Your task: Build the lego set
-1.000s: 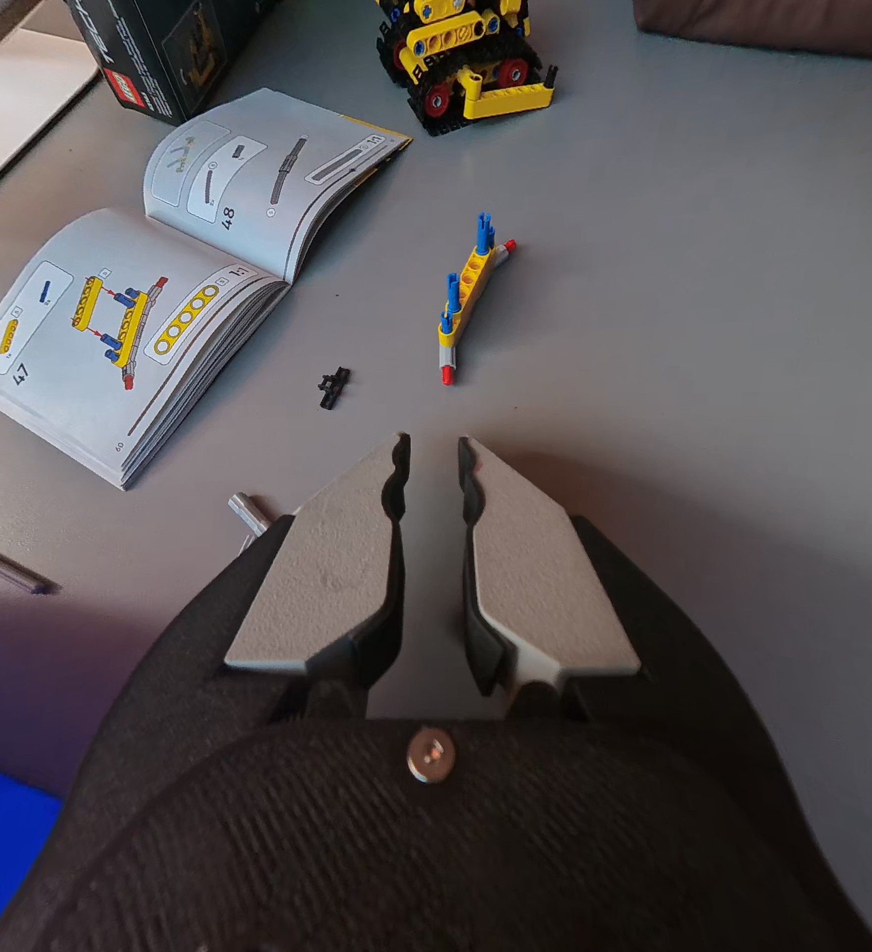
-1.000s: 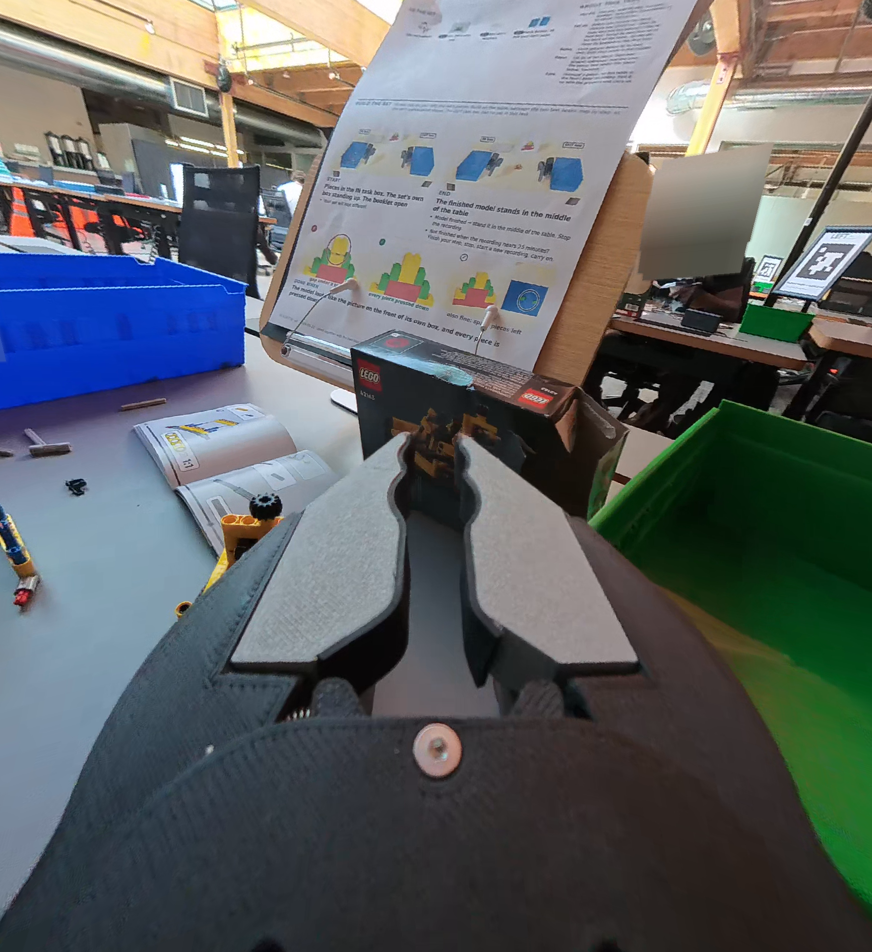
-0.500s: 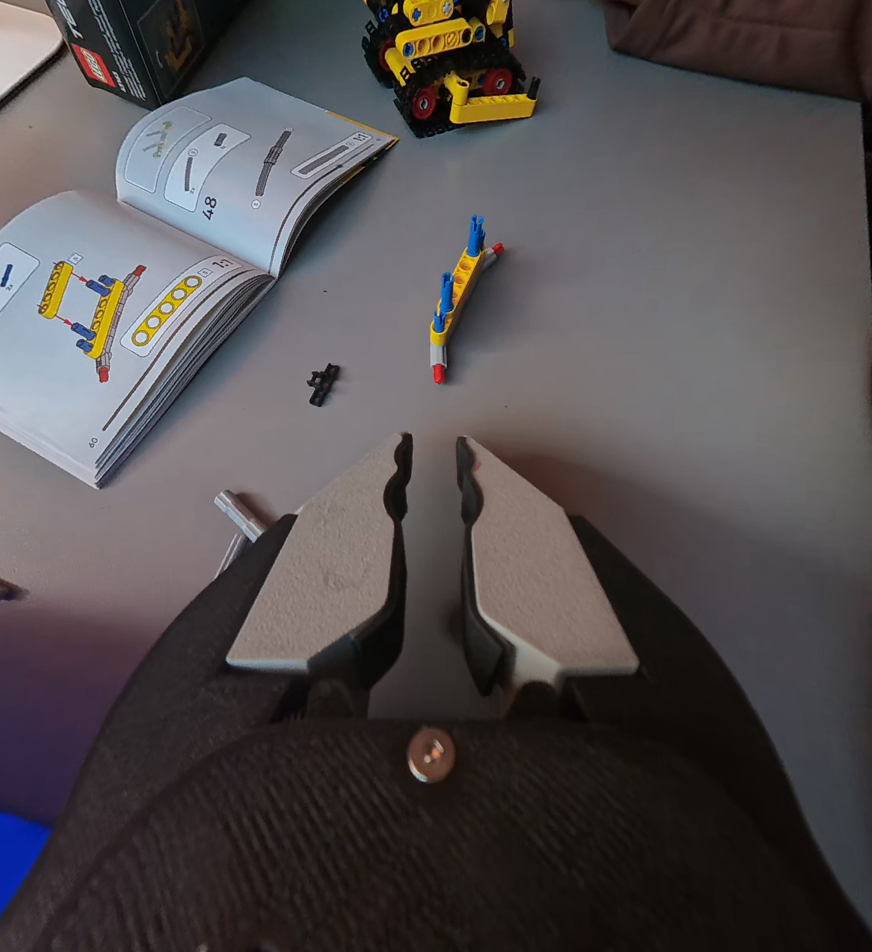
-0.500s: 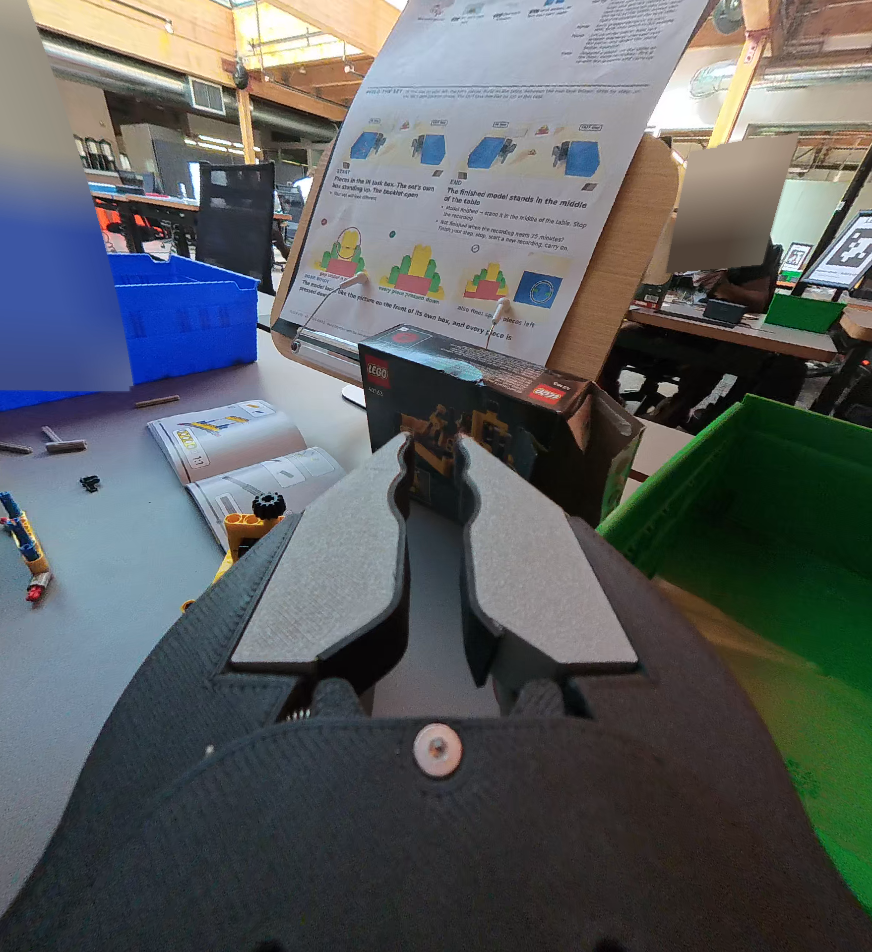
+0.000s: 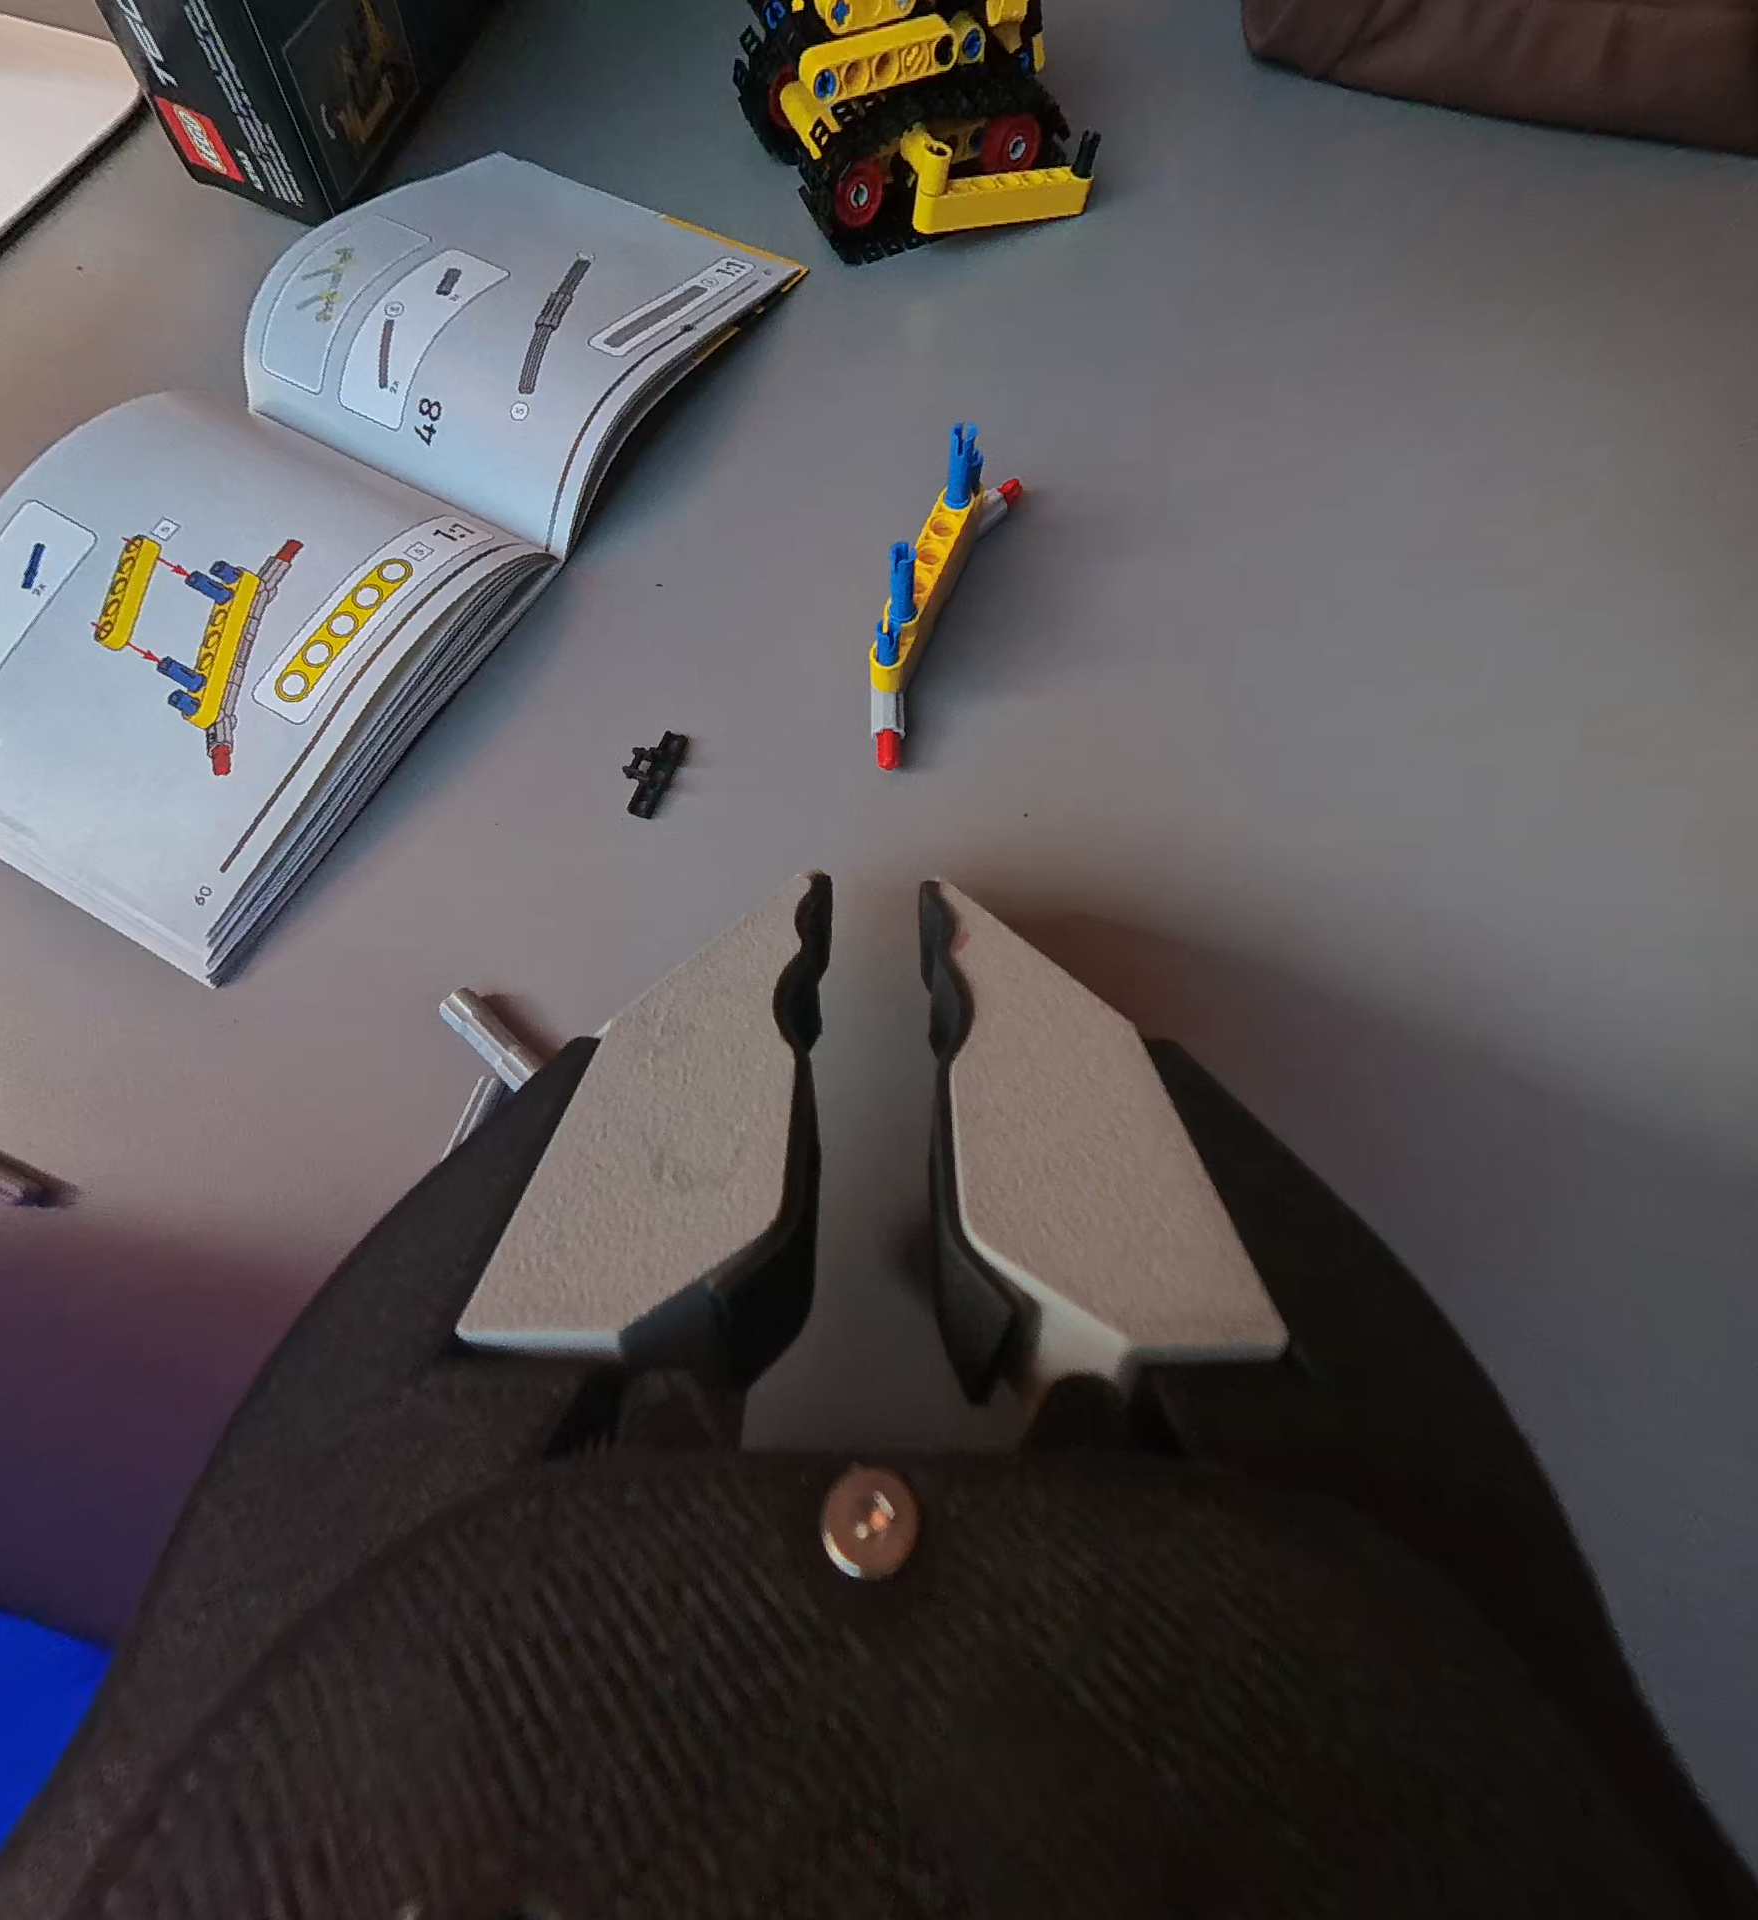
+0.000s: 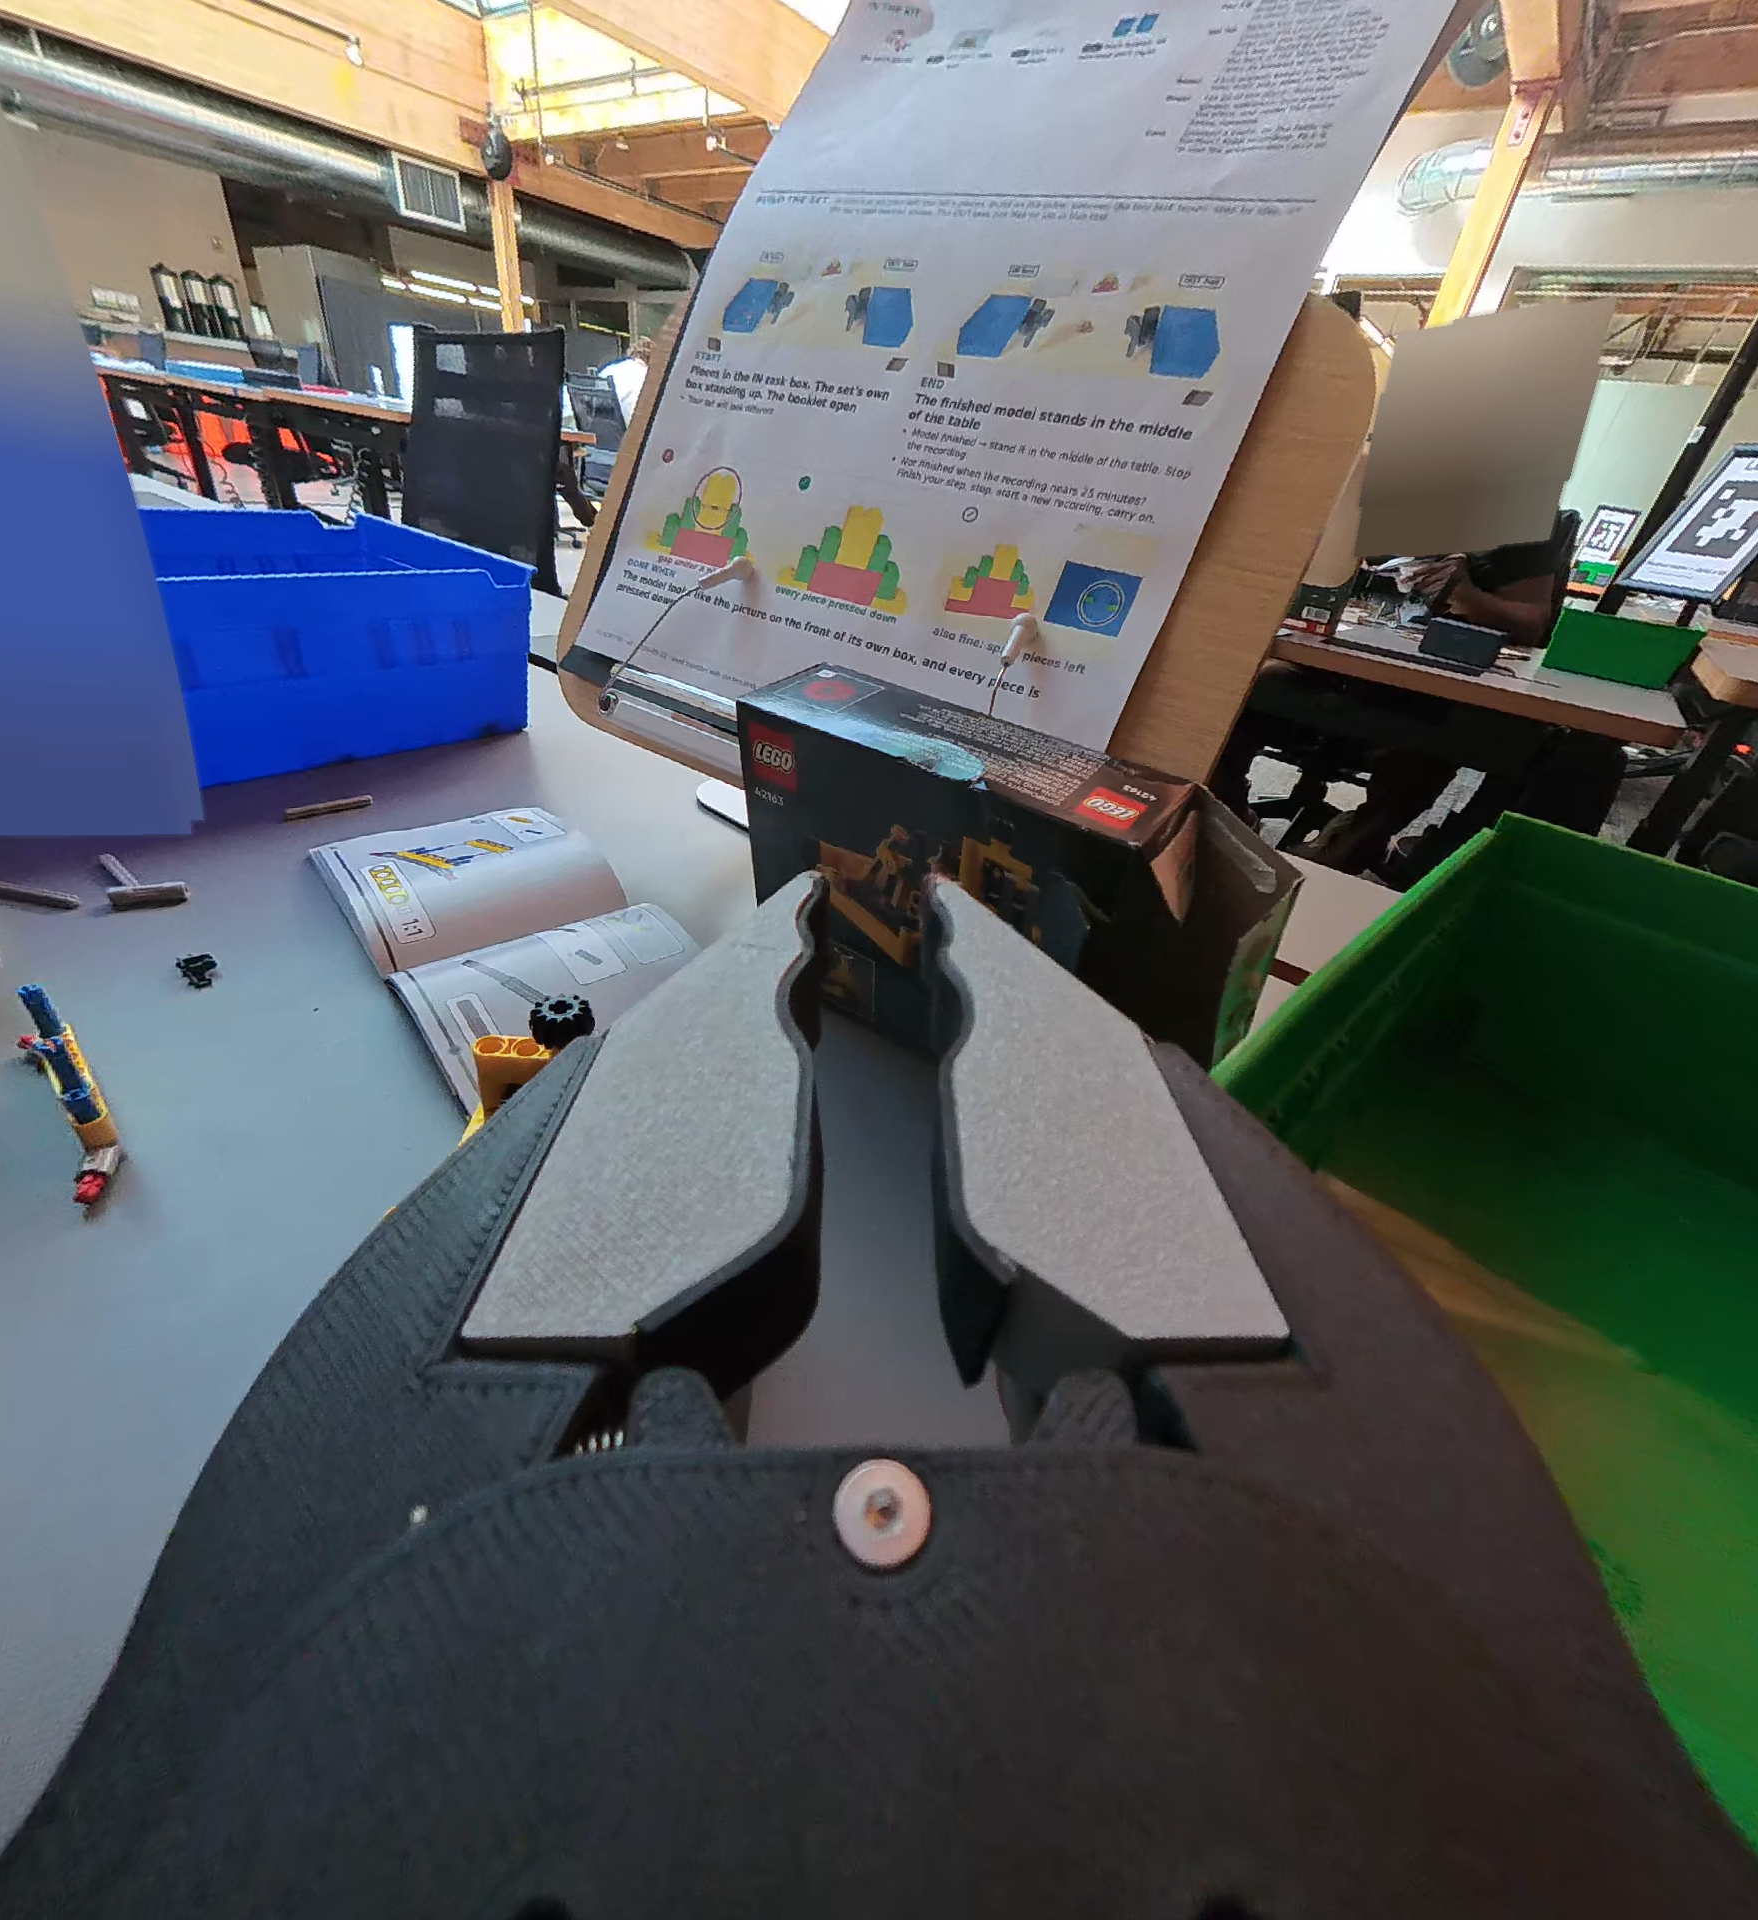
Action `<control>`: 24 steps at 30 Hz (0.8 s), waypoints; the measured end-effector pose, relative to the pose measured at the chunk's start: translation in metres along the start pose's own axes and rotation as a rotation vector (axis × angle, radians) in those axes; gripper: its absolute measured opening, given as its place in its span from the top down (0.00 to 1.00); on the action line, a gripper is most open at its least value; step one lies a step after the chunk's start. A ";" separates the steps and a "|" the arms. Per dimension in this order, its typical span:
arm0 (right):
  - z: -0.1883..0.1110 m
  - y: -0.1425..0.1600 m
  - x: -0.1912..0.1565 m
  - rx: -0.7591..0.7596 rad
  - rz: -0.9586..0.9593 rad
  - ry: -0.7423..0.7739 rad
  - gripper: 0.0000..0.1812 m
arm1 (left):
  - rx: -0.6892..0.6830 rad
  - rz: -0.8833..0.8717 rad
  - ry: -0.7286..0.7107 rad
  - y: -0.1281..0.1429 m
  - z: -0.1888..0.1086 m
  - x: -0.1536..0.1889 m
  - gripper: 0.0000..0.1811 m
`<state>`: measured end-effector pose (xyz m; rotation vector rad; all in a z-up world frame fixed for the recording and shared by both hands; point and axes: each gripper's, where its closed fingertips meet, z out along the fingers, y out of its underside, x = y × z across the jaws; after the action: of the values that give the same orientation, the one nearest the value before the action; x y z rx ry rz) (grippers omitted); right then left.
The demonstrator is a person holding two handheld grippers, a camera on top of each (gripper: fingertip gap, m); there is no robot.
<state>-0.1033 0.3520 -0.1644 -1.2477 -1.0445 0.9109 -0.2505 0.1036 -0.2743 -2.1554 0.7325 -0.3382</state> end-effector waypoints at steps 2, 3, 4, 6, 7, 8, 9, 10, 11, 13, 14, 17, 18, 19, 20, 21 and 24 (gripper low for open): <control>-0.001 -0.001 0.000 0.003 -0.001 0.001 0.93 | -0.003 0.007 -0.006 0.000 0.000 0.000 0.92; -0.001 -0.002 -0.001 0.004 -0.003 0.001 0.93 | -0.003 0.006 -0.009 0.000 0.000 0.000 0.92; -0.001 -0.002 -0.001 0.005 -0.004 0.000 0.93 | -0.003 0.004 -0.009 0.000 0.000 -0.001 0.92; -0.002 -0.003 -0.002 0.006 -0.012 0.000 0.93 | 0.001 -0.003 -0.011 0.000 0.000 -0.002 0.92; -0.002 -0.003 -0.003 0.005 -0.014 0.001 0.93 | 0.003 -0.004 -0.011 0.000 0.000 -0.002 0.92; -0.002 -0.003 -0.003 0.006 -0.015 0.001 0.93 | 0.004 -0.004 -0.011 -0.001 0.000 -0.002 0.92; -0.002 -0.003 -0.002 0.007 -0.015 0.002 0.93 | 0.003 -0.001 -0.013 0.000 0.000 -0.002 0.92; -0.002 -0.003 -0.002 0.006 -0.013 0.001 0.93 | 0.003 0.005 -0.015 0.000 0.000 -0.001 0.92; -0.002 -0.003 -0.003 0.006 -0.009 -0.001 0.93 | 0.002 0.011 -0.018 0.000 0.000 -0.001 0.93; -0.002 -0.003 -0.002 0.006 -0.011 0.001 0.93 | -0.001 0.025 -0.024 0.000 0.000 0.000 0.93; -0.002 -0.003 -0.002 0.004 -0.013 0.002 0.92 | -0.004 0.029 -0.026 0.000 0.000 0.000 0.93; -0.001 -0.003 -0.003 0.002 -0.016 -0.003 0.93 | -0.007 0.030 -0.026 0.000 0.001 0.000 0.93; -0.001 -0.004 -0.004 0.001 -0.017 -0.003 0.93 | -0.007 0.025 -0.025 0.000 0.001 0.000 0.93; -0.001 -0.004 -0.004 0.002 -0.019 -0.004 0.93 | -0.006 0.021 -0.023 0.000 0.001 -0.001 0.93; -0.001 -0.004 -0.004 0.003 -0.019 -0.006 0.93 | -0.006 0.016 -0.023 0.000 0.001 -0.001 0.93; -0.001 -0.004 -0.004 0.002 -0.019 -0.007 0.93 | -0.005 0.013 -0.023 0.000 0.001 -0.001 0.93; 0.000 -0.004 -0.005 0.000 -0.022 -0.010 0.93 | -0.004 0.013 -0.025 0.000 0.001 -0.002 0.93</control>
<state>-0.1044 0.3468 -0.1614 -1.2305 -1.0642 0.9016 -0.2514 0.1052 -0.2747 -2.1537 0.7337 -0.3032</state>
